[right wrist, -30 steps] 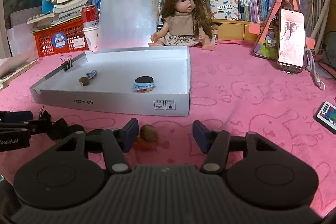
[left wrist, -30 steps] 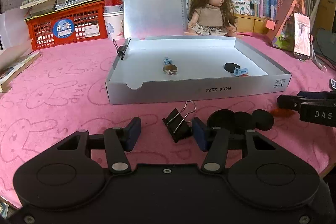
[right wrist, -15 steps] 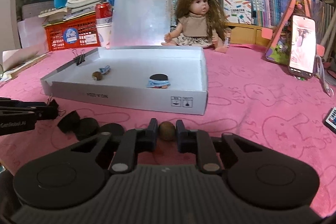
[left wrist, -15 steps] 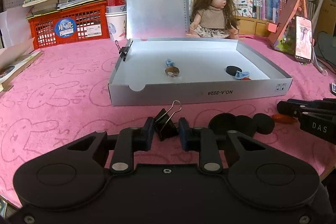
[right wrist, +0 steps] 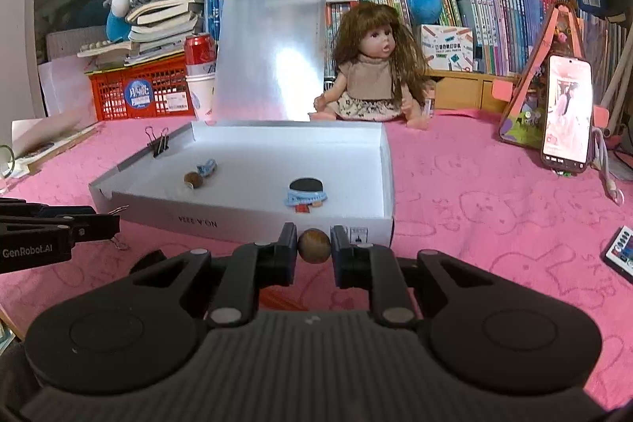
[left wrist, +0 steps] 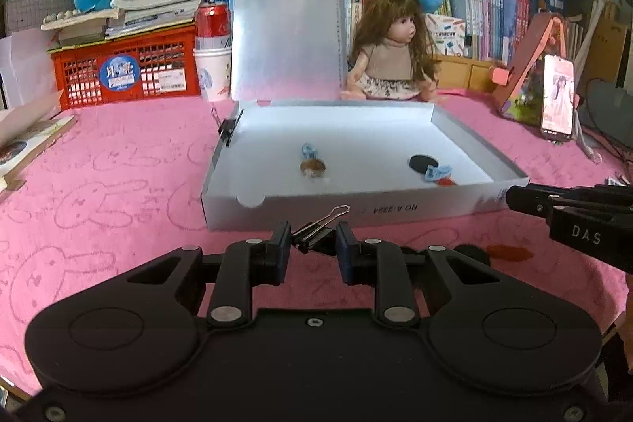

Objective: Organize rigid objects
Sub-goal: 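Carry the binder clip and brown bead over the white box with both tools, then open the left tool releasing the binder clip while the right tool releases the bead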

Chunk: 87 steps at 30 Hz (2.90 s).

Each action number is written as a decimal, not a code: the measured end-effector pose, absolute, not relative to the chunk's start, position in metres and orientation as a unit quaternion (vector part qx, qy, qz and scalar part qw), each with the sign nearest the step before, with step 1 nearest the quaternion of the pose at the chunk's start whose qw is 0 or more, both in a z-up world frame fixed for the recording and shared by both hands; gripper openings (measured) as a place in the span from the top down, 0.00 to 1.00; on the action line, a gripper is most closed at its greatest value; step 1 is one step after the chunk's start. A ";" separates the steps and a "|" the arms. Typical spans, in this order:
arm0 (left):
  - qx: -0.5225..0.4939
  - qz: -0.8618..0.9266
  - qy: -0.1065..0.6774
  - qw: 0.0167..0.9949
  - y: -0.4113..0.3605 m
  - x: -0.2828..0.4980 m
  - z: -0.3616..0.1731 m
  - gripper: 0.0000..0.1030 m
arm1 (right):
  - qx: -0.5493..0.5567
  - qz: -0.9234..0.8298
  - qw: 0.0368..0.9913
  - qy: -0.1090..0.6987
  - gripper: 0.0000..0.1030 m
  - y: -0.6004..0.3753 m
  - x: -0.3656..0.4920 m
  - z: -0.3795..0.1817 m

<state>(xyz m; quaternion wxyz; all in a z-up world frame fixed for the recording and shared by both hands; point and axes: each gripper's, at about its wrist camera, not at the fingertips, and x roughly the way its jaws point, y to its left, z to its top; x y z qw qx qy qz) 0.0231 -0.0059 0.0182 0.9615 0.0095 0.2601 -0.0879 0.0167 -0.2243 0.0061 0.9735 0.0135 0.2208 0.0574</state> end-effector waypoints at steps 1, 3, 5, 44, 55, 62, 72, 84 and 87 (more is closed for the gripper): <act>0.009 -0.088 0.258 0.962 -0.006 0.023 0.020 0.77 | 0.014 0.058 0.974 0.219 0.78 -0.224 0.017 0.007; 0.008 -0.090 0.256 0.962 -0.007 0.023 0.023 0.77 | 0.015 0.058 0.974 0.217 0.78 -0.223 0.018 0.009; 0.005 -0.091 0.255 0.963 -0.007 0.023 0.025 0.77 | 0.015 0.058 0.975 0.215 0.78 -0.222 0.018 0.010; -0.050 -0.118 0.291 0.948 -0.010 0.153 0.069 0.77 | 0.129 0.073 0.948 0.281 0.78 -0.247 0.125 0.038; -0.055 -0.102 0.331 0.937 -0.017 0.229 0.053 0.77 | 0.164 0.081 0.923 0.338 0.78 -0.240 0.188 0.029; -0.044 -0.085 0.343 0.934 -0.022 0.244 0.036 0.77 | 0.145 0.073 0.922 0.351 0.78 -0.230 0.201 0.018; -0.047 -0.077 0.364 0.927 -0.027 0.257 0.018 0.77 | 0.127 0.069 0.921 0.362 0.78 -0.224 0.209 0.008; -0.040 -0.087 0.377 0.921 -0.028 0.247 0.006 0.78 | 0.092 0.068 0.923 0.367 0.78 -0.218 0.204 0.001; -0.035 -0.091 0.376 0.921 -0.029 0.243 0.006 0.78 | 0.087 0.068 0.924 0.366 0.78 -0.218 0.202 0.001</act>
